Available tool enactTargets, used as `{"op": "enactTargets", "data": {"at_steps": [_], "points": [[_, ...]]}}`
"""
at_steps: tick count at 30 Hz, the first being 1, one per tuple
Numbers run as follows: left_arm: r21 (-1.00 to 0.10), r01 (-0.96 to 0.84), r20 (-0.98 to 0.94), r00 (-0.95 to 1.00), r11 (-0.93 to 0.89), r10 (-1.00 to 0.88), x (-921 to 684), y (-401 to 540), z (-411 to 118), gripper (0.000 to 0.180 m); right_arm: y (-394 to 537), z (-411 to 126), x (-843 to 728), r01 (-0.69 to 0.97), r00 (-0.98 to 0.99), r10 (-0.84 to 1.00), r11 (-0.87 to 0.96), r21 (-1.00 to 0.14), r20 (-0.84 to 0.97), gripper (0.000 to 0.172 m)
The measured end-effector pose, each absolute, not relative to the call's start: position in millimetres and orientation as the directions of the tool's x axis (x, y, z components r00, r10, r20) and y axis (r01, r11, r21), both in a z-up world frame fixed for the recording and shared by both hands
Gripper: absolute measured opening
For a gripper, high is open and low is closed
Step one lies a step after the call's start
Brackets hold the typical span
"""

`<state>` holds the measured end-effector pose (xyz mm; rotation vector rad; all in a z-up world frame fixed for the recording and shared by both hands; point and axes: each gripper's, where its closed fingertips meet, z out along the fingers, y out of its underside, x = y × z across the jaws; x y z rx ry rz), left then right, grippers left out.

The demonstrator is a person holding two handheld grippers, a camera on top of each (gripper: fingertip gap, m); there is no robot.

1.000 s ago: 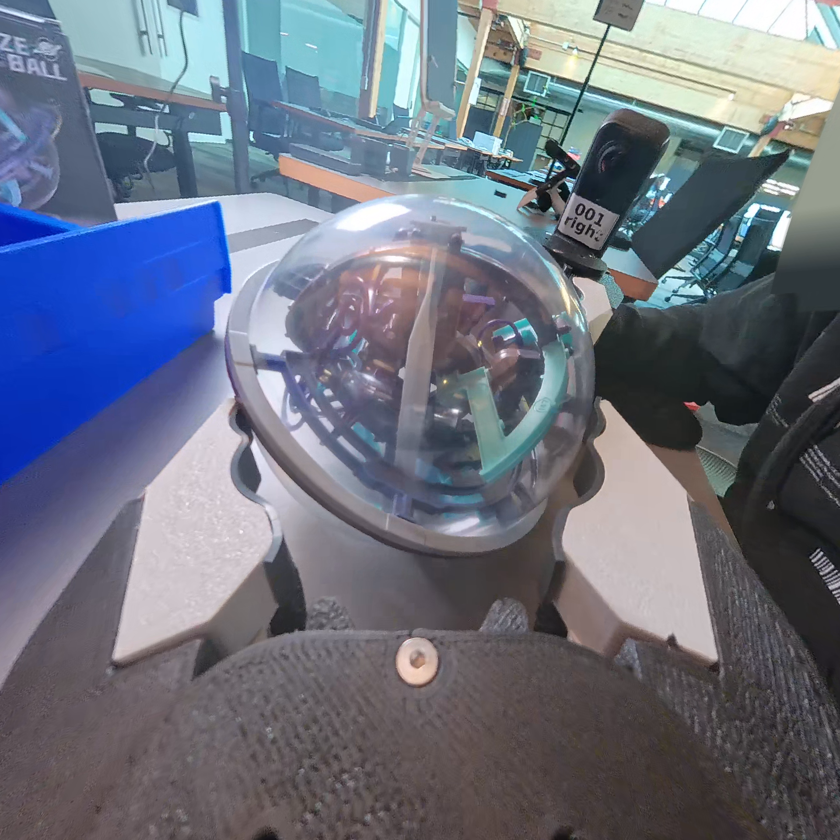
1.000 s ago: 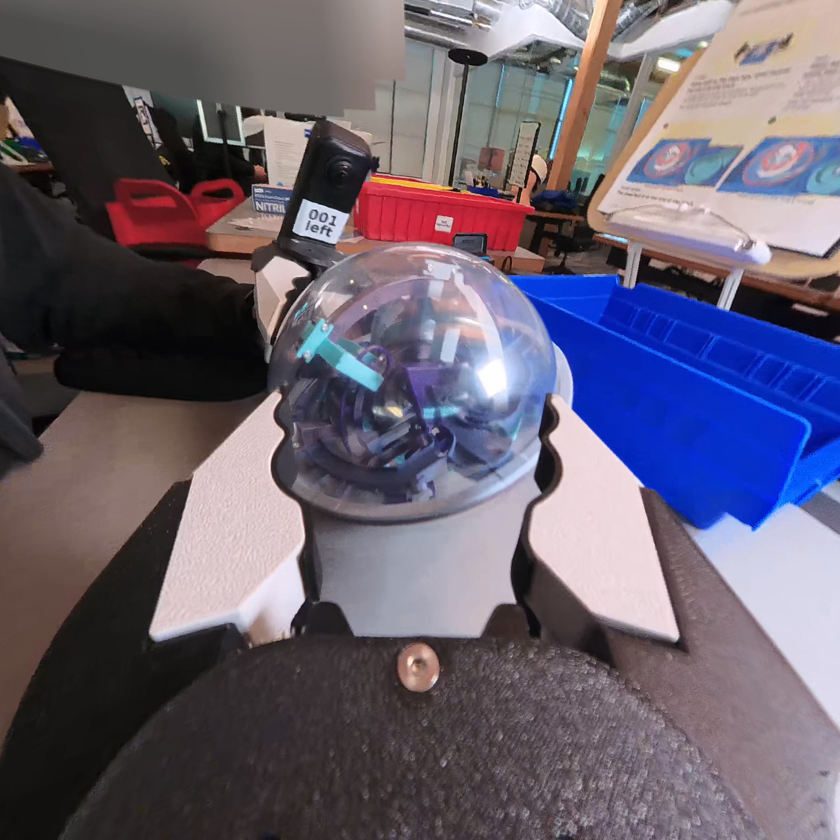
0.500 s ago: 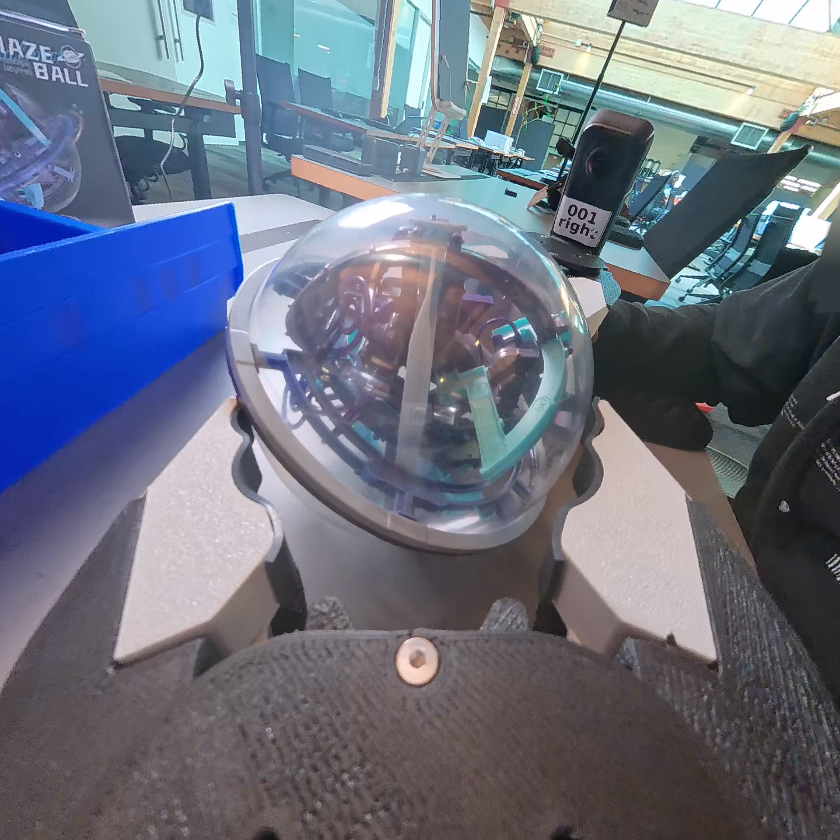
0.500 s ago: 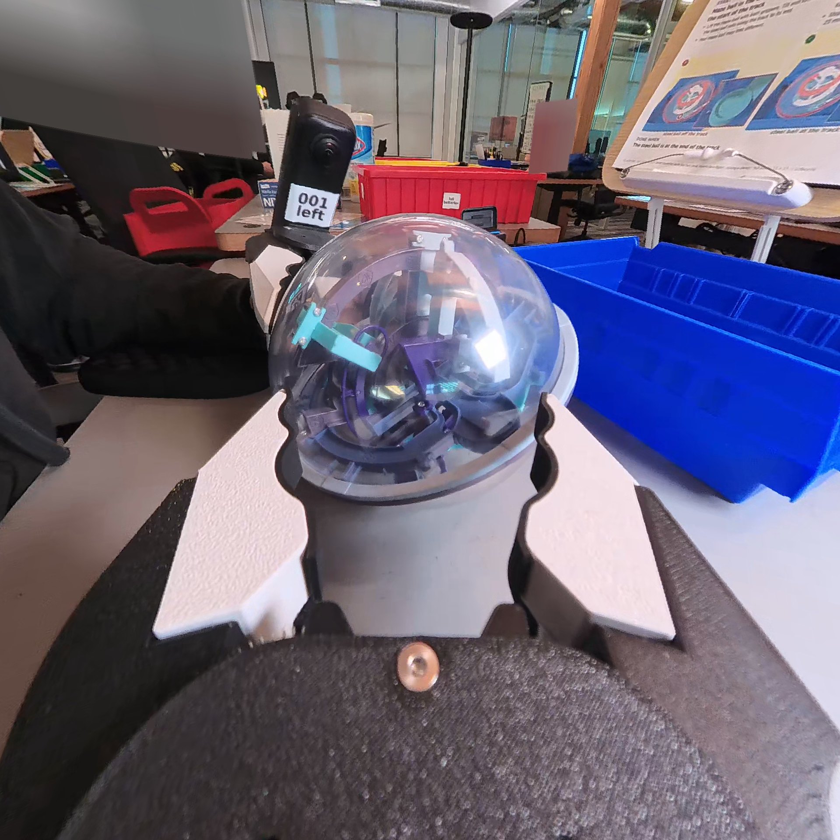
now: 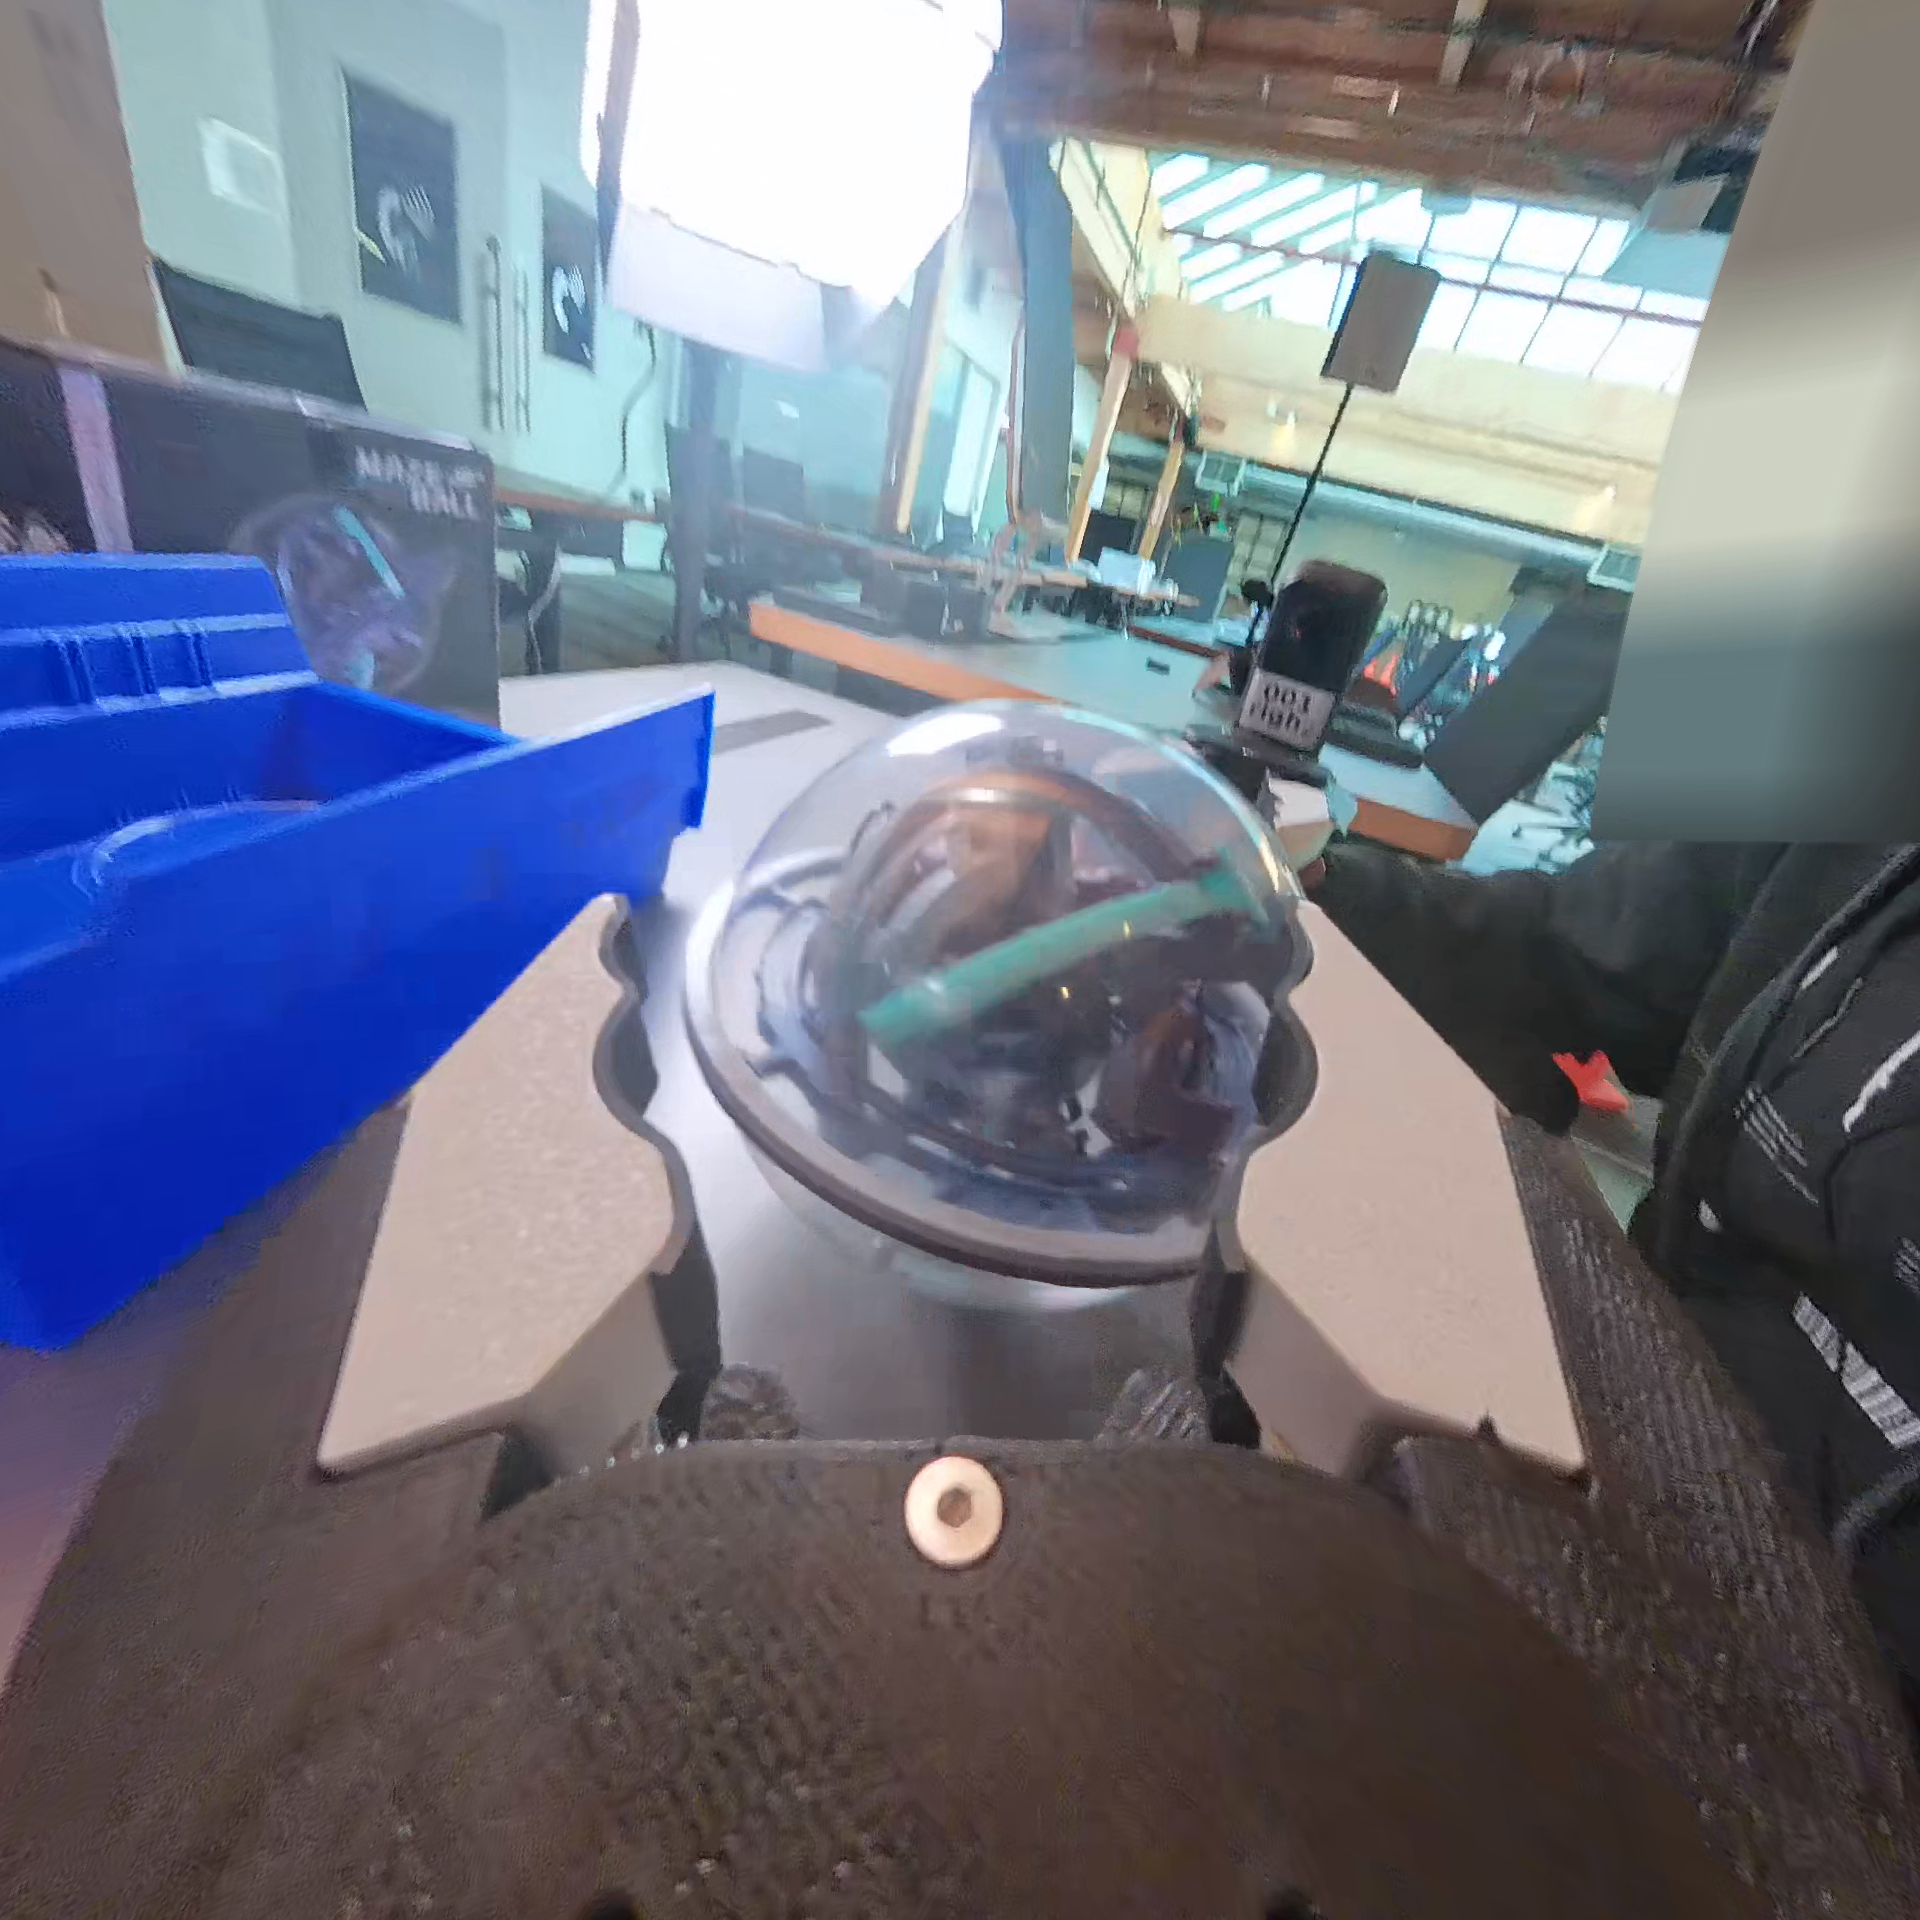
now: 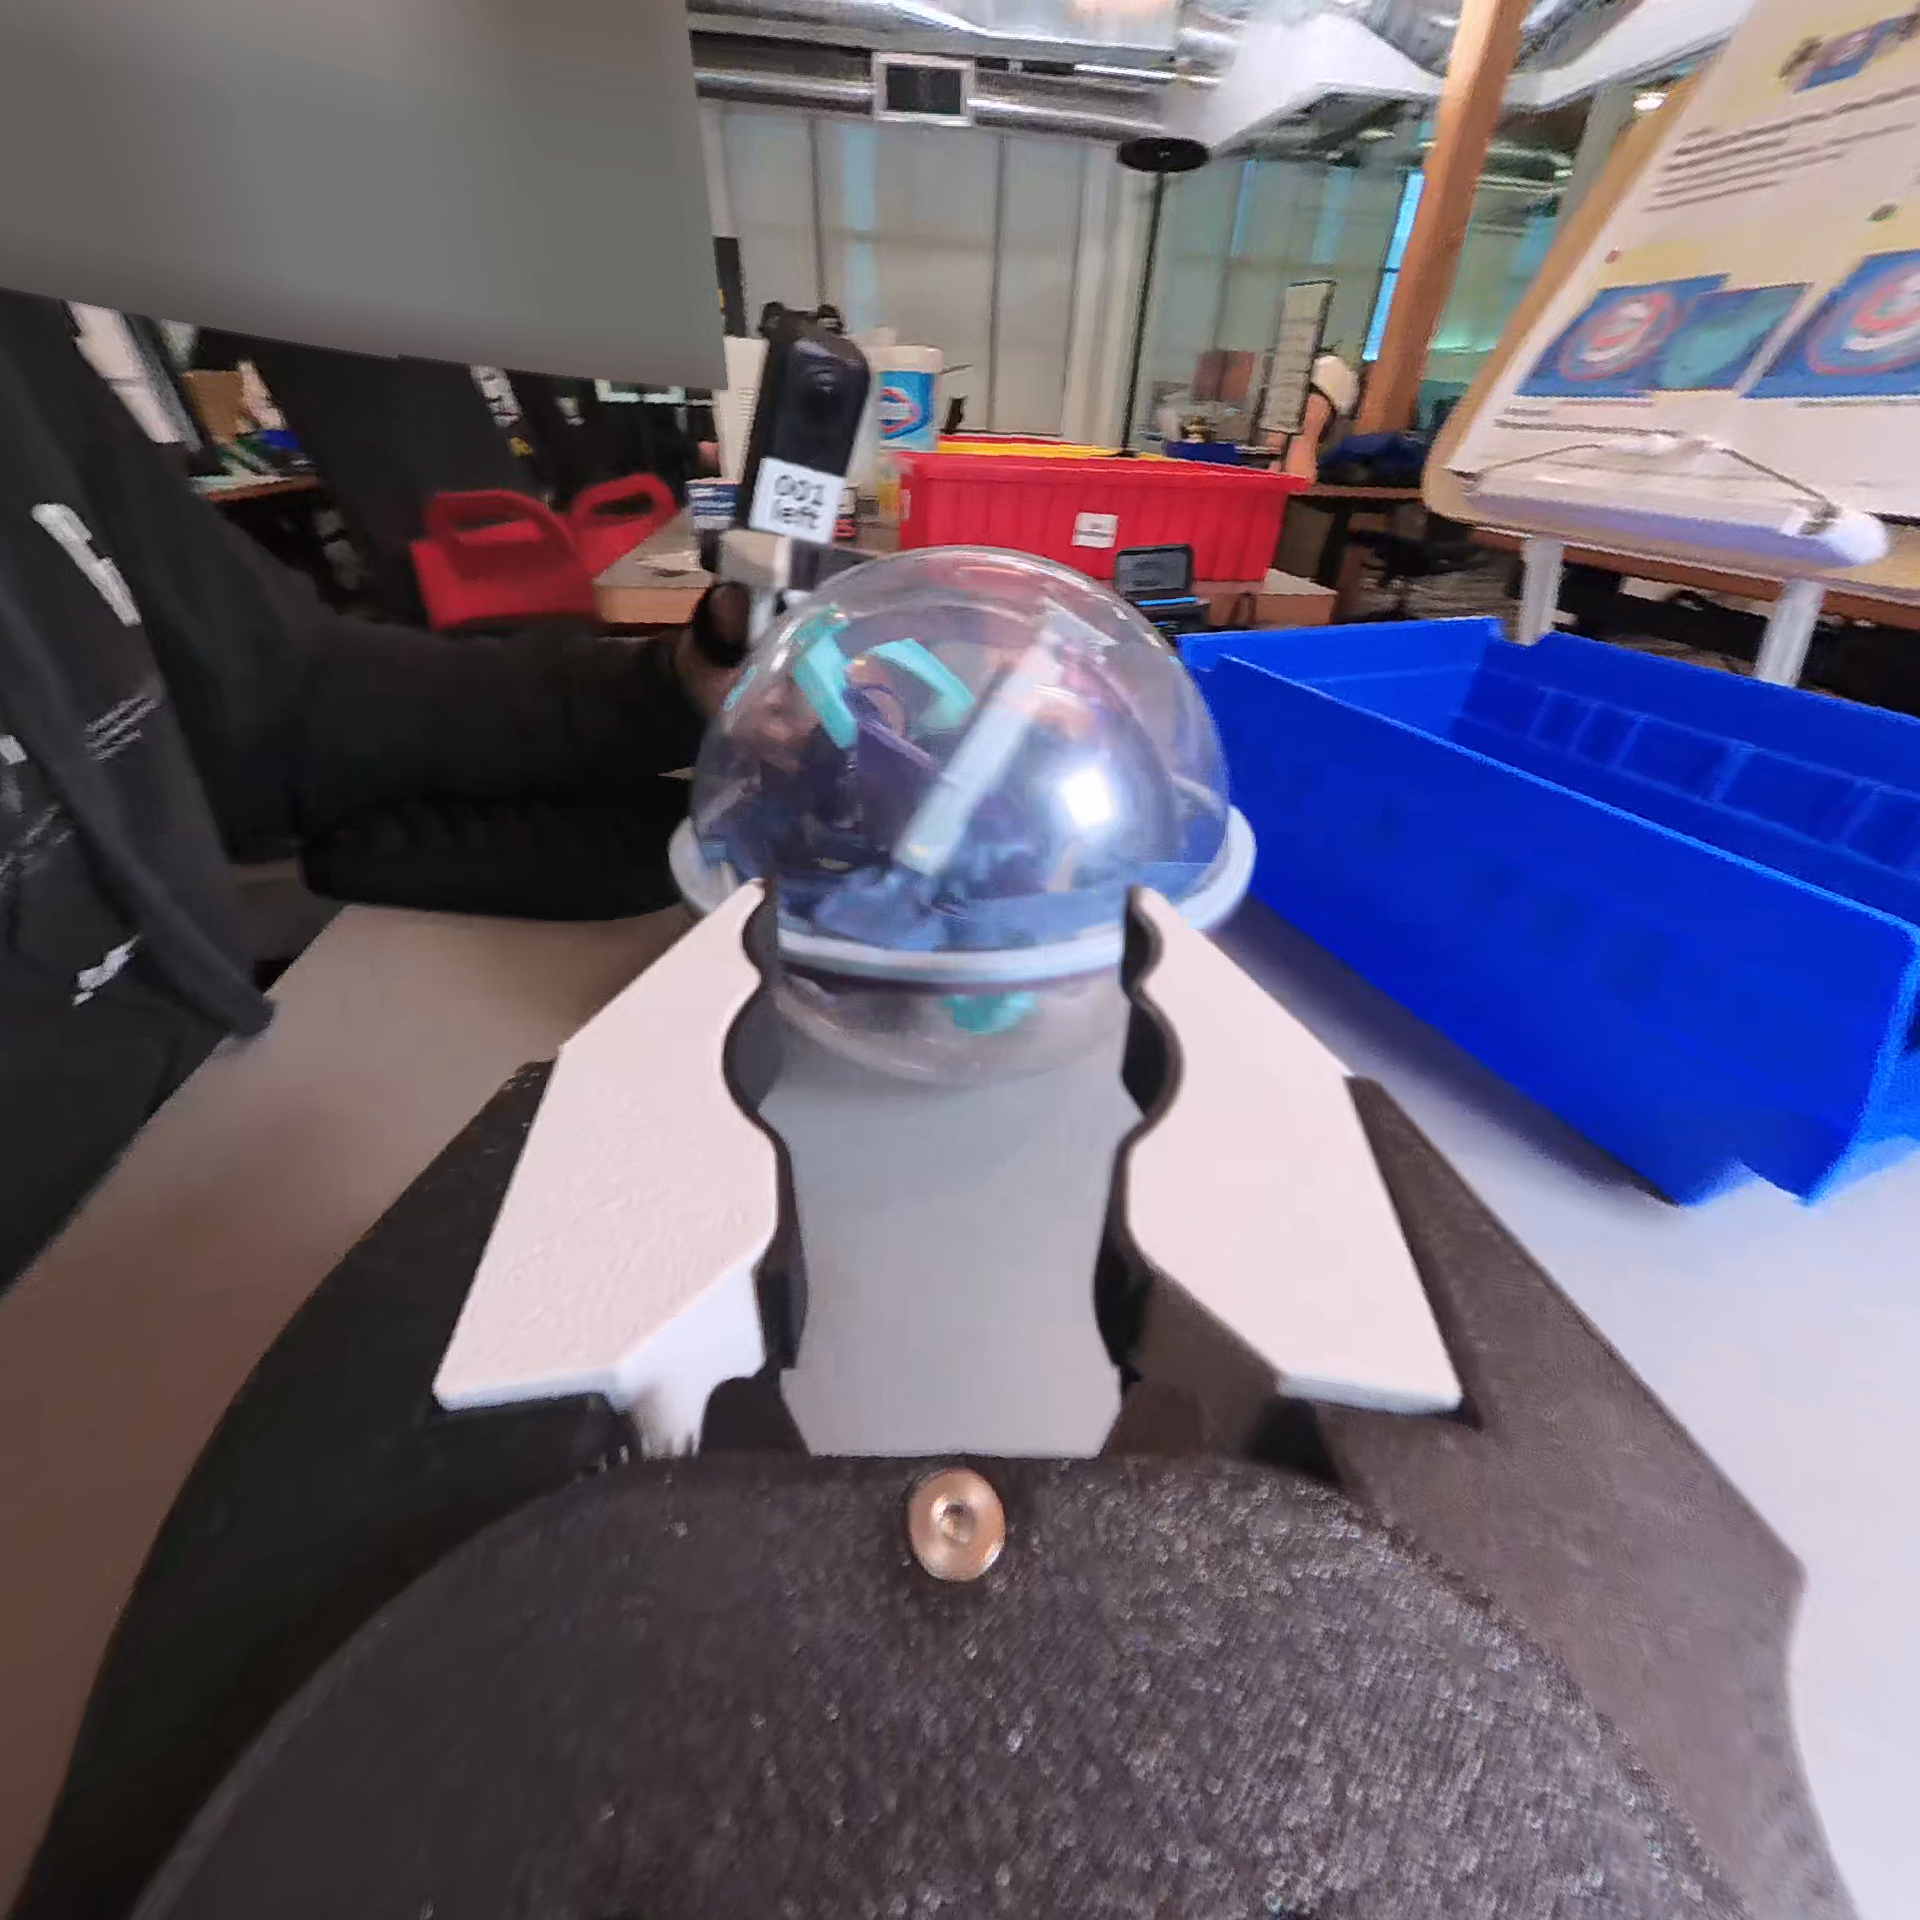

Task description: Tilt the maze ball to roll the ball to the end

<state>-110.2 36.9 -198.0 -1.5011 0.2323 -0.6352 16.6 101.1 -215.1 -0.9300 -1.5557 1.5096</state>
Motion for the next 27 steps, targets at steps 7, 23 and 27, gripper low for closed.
{"op": "enactTargets", "data": {"at_steps": [7, 23, 27], "points": [[-0.979, 0.157, 0.202, 0.803, -0.129, -0.561, -88, 45, -217, 0.128, 82, -232, 3, 0.055, -0.426, 0.901, 0.124, -0.991, 0.089, 0.105], [-0.982, 0.088, 0.166, 0.830, -0.170, -0.533, -92, 43, -226, 0.131, 74, -230, 0, 0.029, -0.436, 0.889, 0.169, -0.985, 0.140, 0.091], [-0.990, 0.050, 0.118, 0.796, -0.129, -0.594, -85, 38, -224, 0.129, 60, -232, 10, 0.004, -0.486, 0.846, 0.253, -0.967, 0.219, 0.074]]}}
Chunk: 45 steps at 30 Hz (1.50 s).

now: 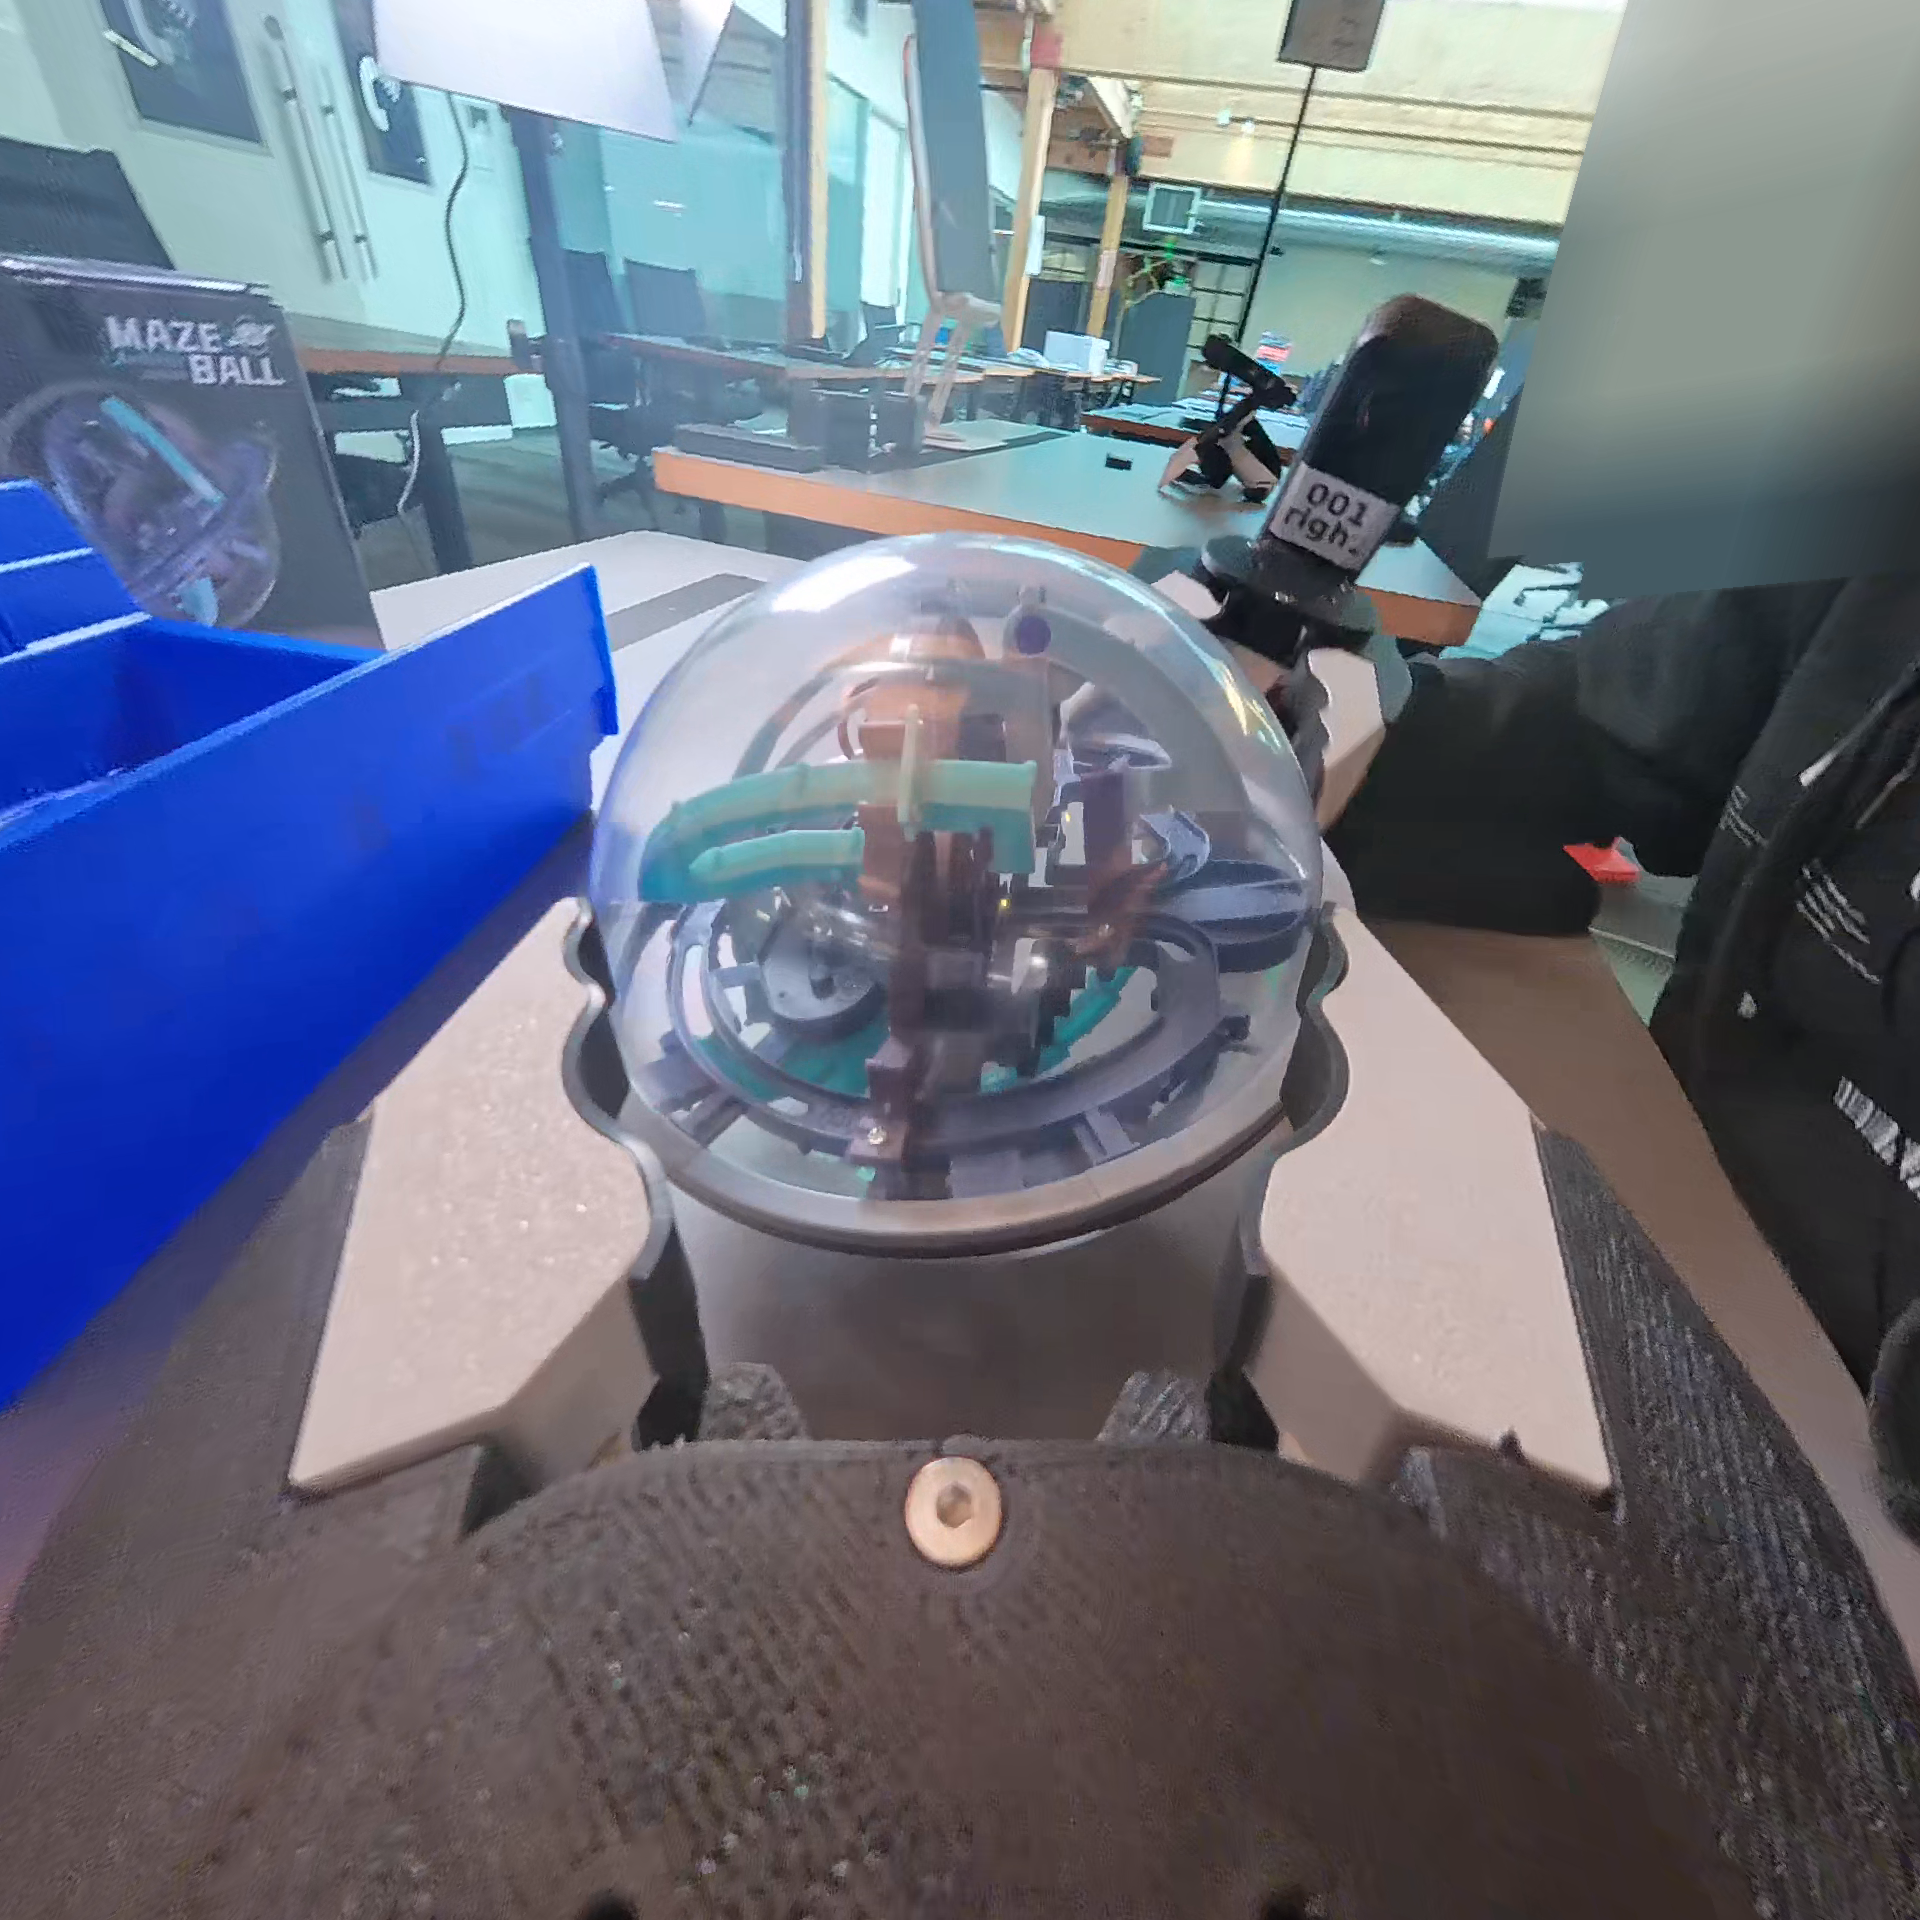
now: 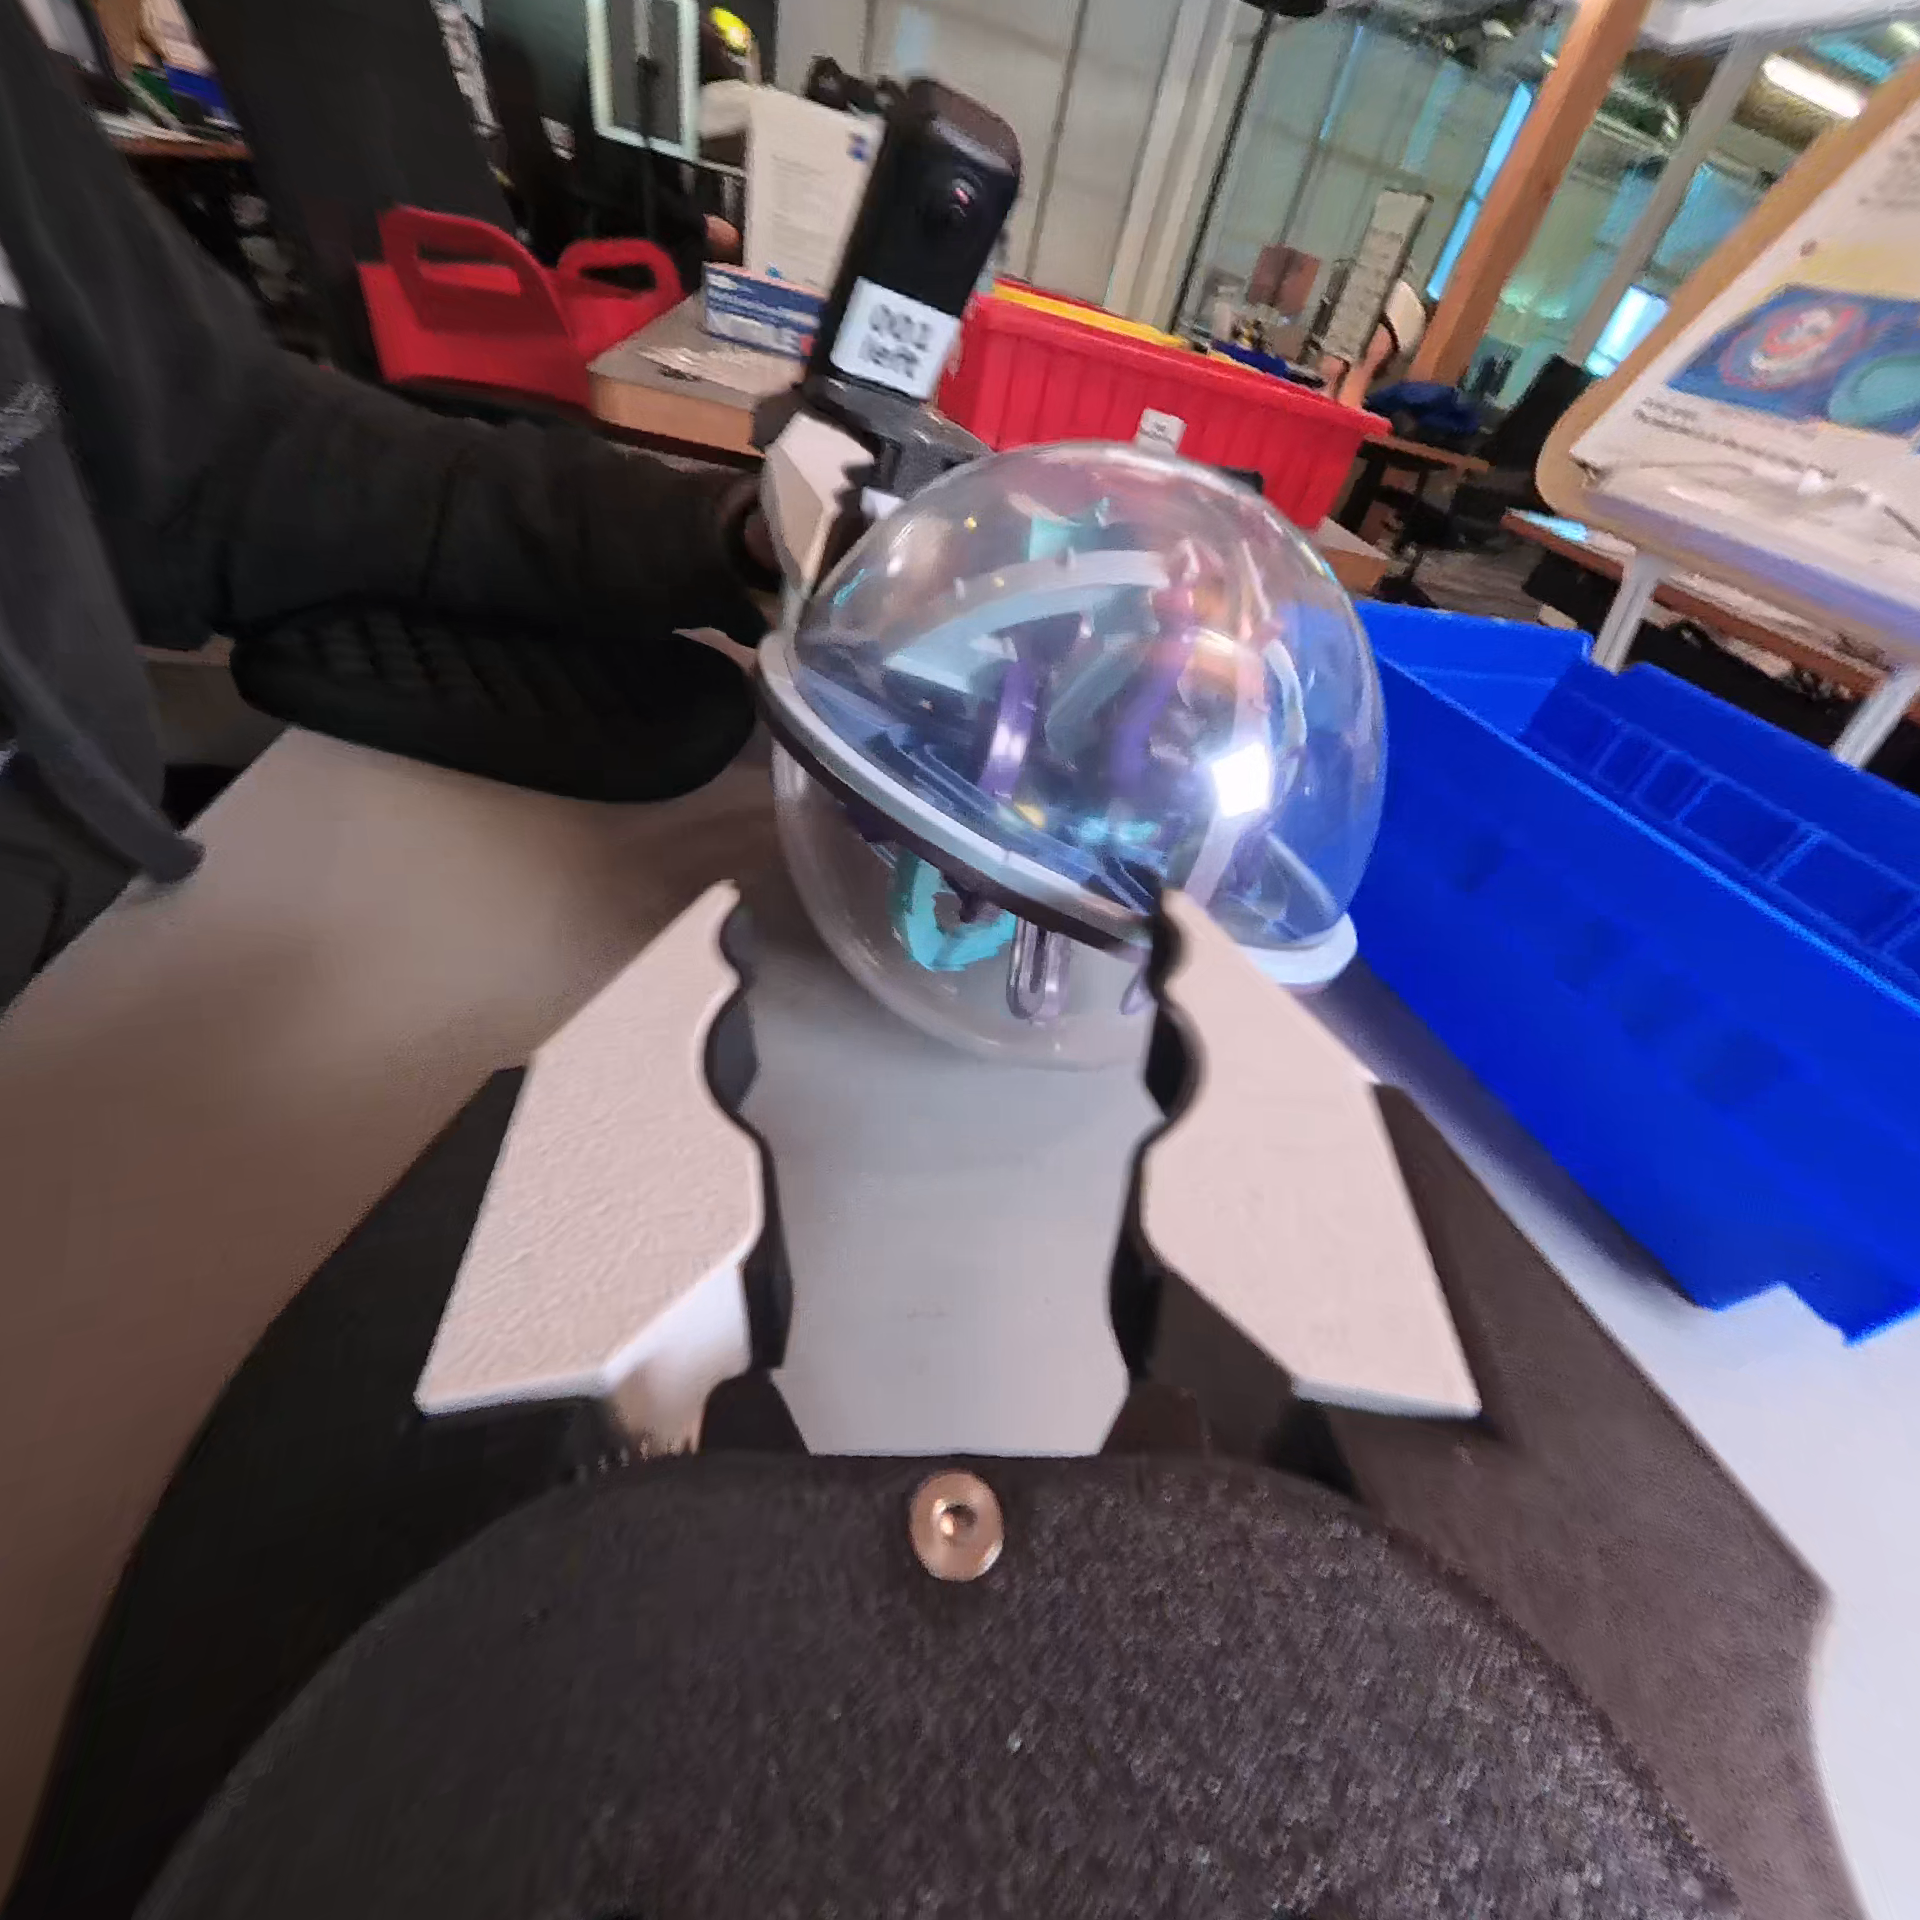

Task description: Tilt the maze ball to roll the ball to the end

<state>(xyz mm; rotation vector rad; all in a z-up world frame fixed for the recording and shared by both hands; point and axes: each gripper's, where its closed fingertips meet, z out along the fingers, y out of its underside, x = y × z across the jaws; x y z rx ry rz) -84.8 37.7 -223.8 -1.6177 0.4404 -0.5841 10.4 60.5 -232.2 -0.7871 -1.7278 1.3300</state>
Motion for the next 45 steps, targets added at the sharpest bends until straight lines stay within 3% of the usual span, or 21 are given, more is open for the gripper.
{"op": "enactTargets", "data": {"at_steps": [1, 3, 6, 9, 13, 15, 17, 18, 20, 26, 29, 32, 34, 39, 42, 45], "points": [[-0.992, 0.040, 0.104, 0.794, -0.120, -0.599, -85, 35, -224, 0.128, 57, -224, 17, -0.038, -0.511, 0.830, 0.237, -0.971, 0.222, 0.053], [-0.994, 0.048, 0.095, 0.794, -0.094, -0.601, -89, 30, -219, 0.123, 61, -209, 23, -0.101, -0.500, 0.839, 0.191, -0.976, 0.216, 0.046], [-0.993, 0.089, 0.118, 0.795, -0.079, -0.595, -94, 26, -208, 0.125, 78, -210, 16, -0.069, -0.436, 0.881, 0.170, -0.983, 0.183, 0.064], [-0.990, 0.052, 0.121, 0.803, -0.134, -0.584, -89, 32, -221, 0.131, 79, -226, 2, 0.016, -0.406, 0.902, 0.166, -0.986, 0.145, 0.093], [-0.996, 0.028, 0.078, 0.779, -0.090, -0.623, -74, 35, -219, 0.132, 58, -237, 1, 0.056, -0.470, 0.868, 0.211, -0.976, 0.161, 0.102], [-0.998, -0.013, 0.027, 0.764, -0.057, -0.644, -70, 31, -219, 0.132, 56, -234, 10, 0.042, -0.509, 0.845, 0.214, -0.976, 0.163, 0.092], [-0.998, -0.041, -0.003, 0.755, -0.043, -0.656, -68, 26, -219, 0.131, 48, -222, 31, 0.000, -0.622, 0.773, 0.157, -0.988, 0.123, 0.050], [-0.997, -0.061, -0.021, 0.754, -0.038, -0.656, -68, 24, -219, 0.130, 45, -217, 40, 0.003, -0.669, 0.738, 0.112, -0.994, 0.081, 0.043], [-0.997, -0.069, -0.032, 0.755, -0.031, -0.655, -73, 17, -217, 0.126, 46, -216, 45, 0.076, -0.705, 0.709, 0.044, -0.996, -0.022, 0.052], [-0.994, -0.028, 0.046, 0.770, -0.105, -0.636, -75, 21, -220, 0.133, 70, -225, 0, 0.106, -0.506, 0.861, 0.004, -0.994, -0.051, 0.104], [-0.996, -0.078, -0.030, 0.739, -0.042, -0.673, -60, 21, -215, 0.130, 61, -221, -4, 0.103, -0.526, 0.848, -0.017, -0.995, -0.069, 0.116], [-0.991, -0.133, -0.104, 0.685, 0.016, -0.721, -41, 20, -213, 0.129, 65, -216, 4, 0.153, -0.570, 0.798, -0.133, -0.979, -0.197, 0.125], [-0.981, -0.184, -0.166, 0.652, 0.058, -0.740, -29, 20, -211, 0.129, 75, -218, 10, 0.216, -0.590, 0.749, -0.215, -0.952, -0.303, 0.117], [-0.950, -0.289, -0.277, 0.592, 0.121, -0.757, -12, 20, -207, 0.125, 95, -218, 25, 0.401, -0.622, 0.498, -0.460, -0.792, -0.604, 0.069], [-0.948, -0.296, -0.281, 0.621, 0.113, -0.731, -20, 18, -205, 0.118, 95, -225, 25, 0.411, -0.606, 0.523, -0.439, -0.799, -0.599, 0.050], [-0.978, -0.210, -0.153, 0.721, -0.003, -0.675, -47, 15, -206, 0.112, 91, -234, 26, 0.408, -0.592, 0.603, -0.348, -0.844, -0.535, 0.032]]}}
